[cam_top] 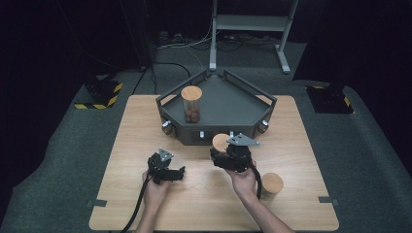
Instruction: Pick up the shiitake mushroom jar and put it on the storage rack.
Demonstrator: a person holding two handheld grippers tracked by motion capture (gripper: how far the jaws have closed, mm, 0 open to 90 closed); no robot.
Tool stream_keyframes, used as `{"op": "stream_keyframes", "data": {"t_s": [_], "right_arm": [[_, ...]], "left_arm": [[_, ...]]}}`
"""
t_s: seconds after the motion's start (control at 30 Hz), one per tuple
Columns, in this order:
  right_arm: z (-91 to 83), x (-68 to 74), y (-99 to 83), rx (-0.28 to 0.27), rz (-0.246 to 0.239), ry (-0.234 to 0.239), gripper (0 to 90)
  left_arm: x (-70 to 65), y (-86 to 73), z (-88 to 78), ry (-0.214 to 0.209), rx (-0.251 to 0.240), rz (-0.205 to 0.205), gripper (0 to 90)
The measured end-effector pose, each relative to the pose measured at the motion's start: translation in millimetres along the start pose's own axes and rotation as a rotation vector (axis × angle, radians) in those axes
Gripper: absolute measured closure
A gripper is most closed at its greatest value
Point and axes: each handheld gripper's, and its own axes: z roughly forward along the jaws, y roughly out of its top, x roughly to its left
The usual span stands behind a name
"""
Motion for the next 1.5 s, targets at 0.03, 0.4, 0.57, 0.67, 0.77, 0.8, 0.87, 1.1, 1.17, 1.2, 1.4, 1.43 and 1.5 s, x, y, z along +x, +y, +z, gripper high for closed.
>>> {"op": "stream_keyframes", "data": {"t_s": [0.03,0.4,0.57,0.67,0.77,0.8,0.87,1.1,1.17,1.2,1.4,1.43,1.5], "right_arm": [[-1.4,0.2,2.5,-0.006,-0.003,0.001,25.6],[-10.3,-6.0,26.4,-0.028,0.012,0.002,25.6],[-12.0,-9.6,38.1,-0.027,0.002,0.001,25.6],[-11.9,-12.7,43.3,-0.025,0.008,0.006,25.6],[-11.5,-18.2,54.2,-0.024,0.015,-0.001,25.6],[-11.2,-19.1,57.1,-0.021,0.016,-0.004,25.6],[-10.1,-21.0,62.9,-0.019,0.009,-0.012,25.6],[-3.6,-24.4,81.8,-0.012,-0.015,-0.049,25.6],[-1.4,-24.6,85.5,-0.009,-0.019,-0.055,25.6],[-0.5,-24.7,86.9,-0.007,-0.022,-0.057,25.6],[7.1,-26.8,97.8,-0.003,-0.019,-0.073,25.6],[8.5,-27.6,99.7,-0.004,-0.013,-0.075,25.6],[11.7,-29.4,103.1,-0.005,-0.003,-0.080,25.6]], "left_arm": [[0.0,0.0,0.0,0.000,0.000,0.000,6.0],[0.1,0.0,0.0,-0.001,0.000,-0.001,6.0],[0.1,0.0,0.0,-0.001,0.000,0.000,6.0],[0.2,0.0,-0.1,-0.001,0.000,0.000,6.0],[0.3,0.0,-0.1,-0.002,-0.001,-0.001,6.0],[0.4,0.0,-0.2,-0.003,-0.001,-0.002,6.0],[0.5,0.0,-0.2,-0.004,0.000,-0.003,6.0],[0.4,-0.1,-0.2,-0.004,-0.001,-0.003,6.0],[0.4,-0.1,-0.1,-0.003,-0.002,-0.005,6.0],[0.5,-0.1,-0.2,-0.004,-0.001,-0.003,6.0],[0.5,-0.1,-0.2,-0.004,-0.001,-0.004,6.0],[0.6,-0.1,-0.2,-0.004,-0.001,-0.003,6.0],[0.6,-0.1,-0.2,-0.004,-0.001,-0.004,6.0]]}}
